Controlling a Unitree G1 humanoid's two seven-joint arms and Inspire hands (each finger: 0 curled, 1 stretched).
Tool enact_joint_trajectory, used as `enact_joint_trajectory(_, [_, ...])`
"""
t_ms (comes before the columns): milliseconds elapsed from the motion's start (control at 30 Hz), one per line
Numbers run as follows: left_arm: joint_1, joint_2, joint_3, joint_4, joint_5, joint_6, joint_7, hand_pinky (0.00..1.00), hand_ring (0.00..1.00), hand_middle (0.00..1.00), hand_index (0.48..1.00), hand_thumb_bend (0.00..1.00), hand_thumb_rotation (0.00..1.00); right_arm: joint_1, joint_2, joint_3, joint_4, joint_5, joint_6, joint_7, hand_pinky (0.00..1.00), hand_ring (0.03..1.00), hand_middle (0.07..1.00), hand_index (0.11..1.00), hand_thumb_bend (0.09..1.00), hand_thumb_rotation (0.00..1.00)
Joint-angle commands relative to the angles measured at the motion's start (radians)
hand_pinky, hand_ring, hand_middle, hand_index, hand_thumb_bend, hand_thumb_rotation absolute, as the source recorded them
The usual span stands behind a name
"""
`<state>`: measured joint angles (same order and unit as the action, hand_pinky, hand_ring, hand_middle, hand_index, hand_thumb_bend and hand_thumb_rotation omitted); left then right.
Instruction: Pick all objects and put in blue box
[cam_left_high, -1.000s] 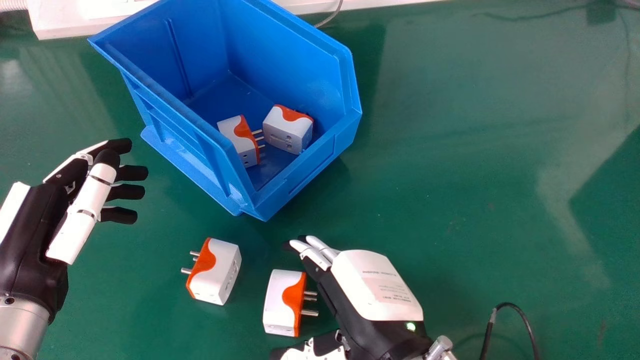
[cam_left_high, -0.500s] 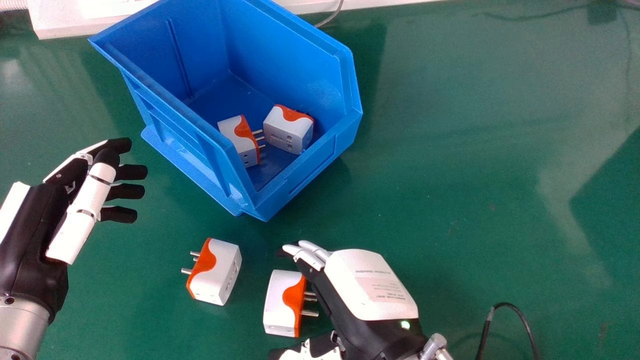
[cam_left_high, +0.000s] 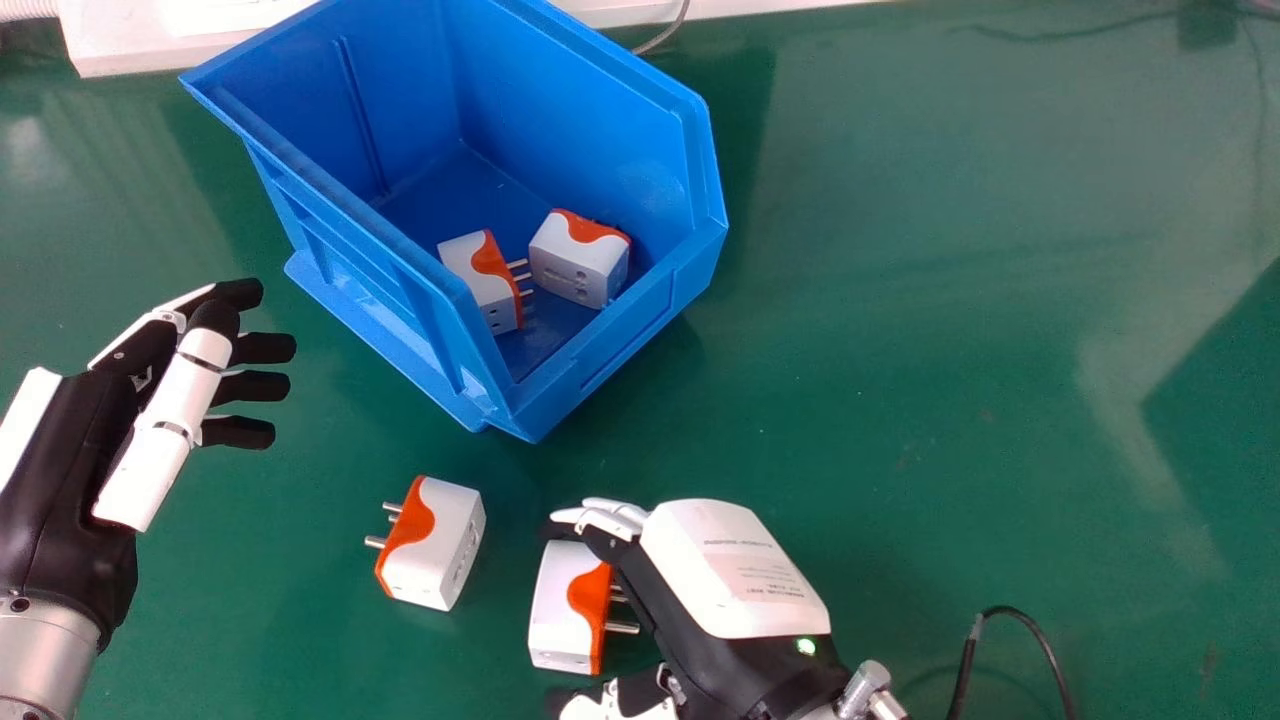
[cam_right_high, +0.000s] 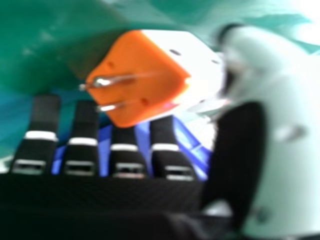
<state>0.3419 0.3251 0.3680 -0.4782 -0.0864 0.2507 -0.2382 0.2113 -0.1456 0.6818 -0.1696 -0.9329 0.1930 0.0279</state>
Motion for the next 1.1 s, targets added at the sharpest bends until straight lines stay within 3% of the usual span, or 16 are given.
enact_joint_trajectory(0, [0.003,0.001,0.005,-0.031,-0.009,-0.006,0.002,0.61,0.71,0.73,0.818,0.43,0.86,0.048,0.016,0.041,-0.008,0.027,-0.007,0.014,0.68,0.805,0.863,0.8,0.28,0.16])
enact_joint_trajectory(233, [0.005,0.0,0.007,-0.035,-0.011,-0.004,0.003,0.62,0.71,0.74,0.819,0.43,0.87,0.045,0.006,0.035,0.028,0.044,-0.066,-0.082,0.67,0.799,0.854,0.791,0.291,0.1])
enact_joint_trajectory(300, [0.005,0.0,0.008,-0.037,-0.012,-0.003,0.003,0.62,0.71,0.74,0.819,0.43,0.87,0.028,0.0,0.034,0.069,0.032,-0.119,-0.172,0.67,0.792,0.848,0.784,0.295,0.09])
enact_joint_trajectory(367, [0.005,0.0,0.008,-0.038,-0.014,-0.001,0.003,0.62,0.71,0.74,0.819,0.43,0.87,-0.03,-0.017,0.044,0.161,-0.036,-0.184,-0.326,0.65,0.776,0.829,0.764,0.297,0.08])
enact_joint_trajectory(533, [0.011,0.0,0.01,-0.048,-0.017,0.001,0.003,0.62,0.71,0.74,0.82,0.42,0.87,-0.098,-0.018,0.053,0.259,-0.115,-0.213,-0.483,0.5,0.593,0.656,0.595,0.418,0.08])
enact_joint_trajectory(733, [0.013,-0.001,0.013,-0.052,-0.025,0.003,0.002,0.62,0.71,0.74,0.821,0.42,0.87,-0.105,-0.028,0.052,0.278,-0.099,-0.244,-0.519,0.4,0.468,0.567,0.522,0.477,0.03])
enact_joint_trajectory(1067, [0.018,0.0,0.016,-0.067,-0.039,0.011,0.006,0.62,0.71,0.74,0.822,0.42,0.87,-0.133,-0.05,0.039,0.306,-0.099,-0.296,-0.545,0.35,0.429,0.546,0.498,0.497,0.01])
